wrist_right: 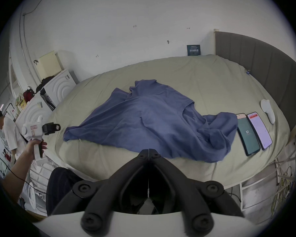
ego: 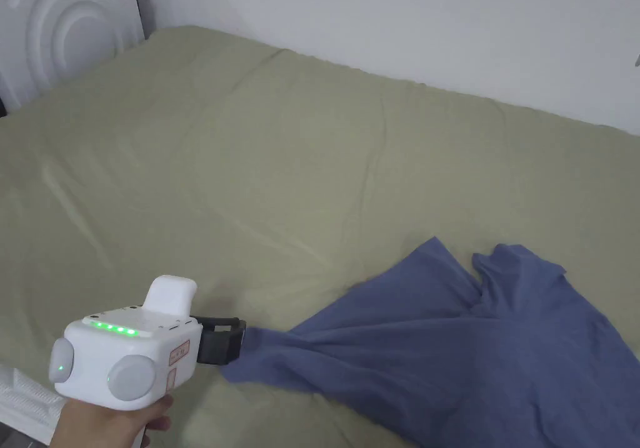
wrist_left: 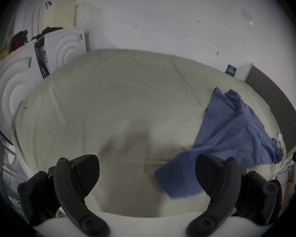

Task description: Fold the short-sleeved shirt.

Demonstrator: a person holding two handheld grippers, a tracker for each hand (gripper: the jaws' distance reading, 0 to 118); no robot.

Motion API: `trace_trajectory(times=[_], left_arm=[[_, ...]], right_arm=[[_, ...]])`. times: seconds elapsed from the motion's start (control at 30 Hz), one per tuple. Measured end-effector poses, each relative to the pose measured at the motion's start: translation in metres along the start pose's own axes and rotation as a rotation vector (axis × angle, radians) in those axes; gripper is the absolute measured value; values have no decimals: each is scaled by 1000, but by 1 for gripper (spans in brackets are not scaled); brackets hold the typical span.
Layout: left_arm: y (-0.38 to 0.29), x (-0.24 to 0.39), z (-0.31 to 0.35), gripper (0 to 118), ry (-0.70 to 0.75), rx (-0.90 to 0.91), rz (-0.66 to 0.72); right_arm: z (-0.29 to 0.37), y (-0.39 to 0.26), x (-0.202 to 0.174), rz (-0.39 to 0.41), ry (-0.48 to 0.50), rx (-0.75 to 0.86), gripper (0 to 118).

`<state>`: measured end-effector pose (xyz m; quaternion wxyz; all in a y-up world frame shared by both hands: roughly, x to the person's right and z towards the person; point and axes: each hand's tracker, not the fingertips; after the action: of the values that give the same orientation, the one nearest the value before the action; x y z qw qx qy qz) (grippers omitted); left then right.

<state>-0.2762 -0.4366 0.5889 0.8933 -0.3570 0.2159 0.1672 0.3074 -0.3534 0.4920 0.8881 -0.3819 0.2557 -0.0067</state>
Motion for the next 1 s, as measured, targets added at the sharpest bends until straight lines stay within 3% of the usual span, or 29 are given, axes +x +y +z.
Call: trace_trajectory(times=[0.17, 0.23, 0.27, 0.3, 0.33, 0.4, 0.43, 0.73, 0.9, 1.0], left_arm=[[-9, 16, -42, 113, -118, -129, 5], [-22, 31, -48, 112, -73, -176, -71], [-27, 39, -45, 111, 26, -120, -154], [-32, 48, -37, 104, 35, -92, -215], [-32, 48, -26, 90, -12, -69, -221], [-33, 54, -18, 29, -23, -71, -160], [-35, 54, -18, 14, -14, -87, -157], [-25, 54, 16, 12, -137, -30, -60], [-21, 58, 17, 5, -44, -16, -91], [-16, 53, 25, 2, -100, -16, -50]], right_arm=[[-21, 12, -5, -1, 19, -39, 0], [-27, 13, -4, -6, 22, -47, 0], [-30, 14, -3, -7, 24, -54, 0], [-32, 15, -4, -6, 25, -64, 0], [-33, 16, -4, -5, 22, -69, 0], [-34, 18, -6, -3, 30, -77, 0], [-35, 20, -6, -6, 36, -79, 0], [-60, 55, -3, 85, 42, -68, 0], [-104, 101, 9, 154, 17, -42, 0], [-130, 125, 12, 174, 32, -29, 0]])
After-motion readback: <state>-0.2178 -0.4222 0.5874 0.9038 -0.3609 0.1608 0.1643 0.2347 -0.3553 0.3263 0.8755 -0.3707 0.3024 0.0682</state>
